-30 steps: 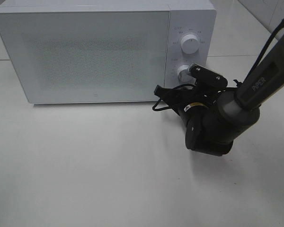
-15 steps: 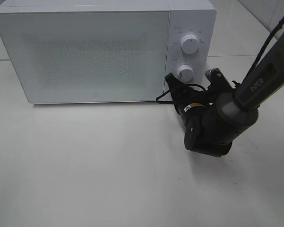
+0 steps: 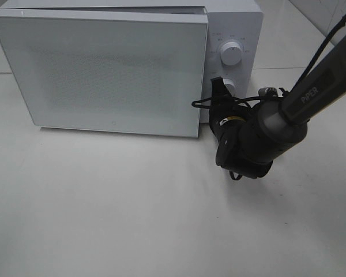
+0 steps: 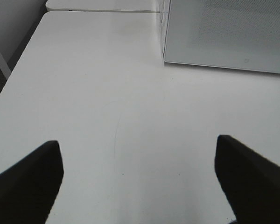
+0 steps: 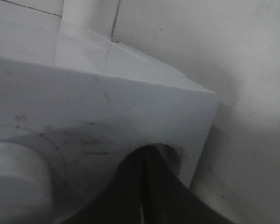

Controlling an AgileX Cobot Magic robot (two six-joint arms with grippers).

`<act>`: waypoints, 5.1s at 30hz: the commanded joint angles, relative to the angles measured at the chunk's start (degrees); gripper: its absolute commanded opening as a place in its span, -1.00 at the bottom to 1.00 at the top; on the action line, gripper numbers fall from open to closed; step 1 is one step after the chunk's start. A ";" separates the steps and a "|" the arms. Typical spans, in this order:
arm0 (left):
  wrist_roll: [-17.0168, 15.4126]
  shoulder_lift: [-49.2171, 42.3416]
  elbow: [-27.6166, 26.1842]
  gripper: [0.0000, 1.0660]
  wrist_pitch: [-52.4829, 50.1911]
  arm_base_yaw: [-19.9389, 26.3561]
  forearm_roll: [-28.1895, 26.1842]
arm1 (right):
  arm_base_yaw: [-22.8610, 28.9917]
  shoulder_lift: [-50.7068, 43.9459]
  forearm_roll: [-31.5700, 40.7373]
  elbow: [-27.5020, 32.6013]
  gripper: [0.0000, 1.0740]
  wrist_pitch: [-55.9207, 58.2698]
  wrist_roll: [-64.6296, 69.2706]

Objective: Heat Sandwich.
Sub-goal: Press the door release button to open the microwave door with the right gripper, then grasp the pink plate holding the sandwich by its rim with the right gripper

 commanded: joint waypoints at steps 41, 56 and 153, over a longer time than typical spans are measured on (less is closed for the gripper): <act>0.11 -0.92 0.23 0.53 -0.80 0.17 0.00 | -4.58 -10.26 -10.60 -2.41 -1.00 -7.68 -24.06; 0.11 -0.92 0.23 0.53 -0.80 0.17 0.00 | -4.58 -23.26 -20.91 13.87 -0.99 11.52 -26.18; 0.11 -0.92 0.23 0.53 -0.80 0.17 0.00 | 0.29 -46.18 -46.75 5.39 0.38 87.49 -126.74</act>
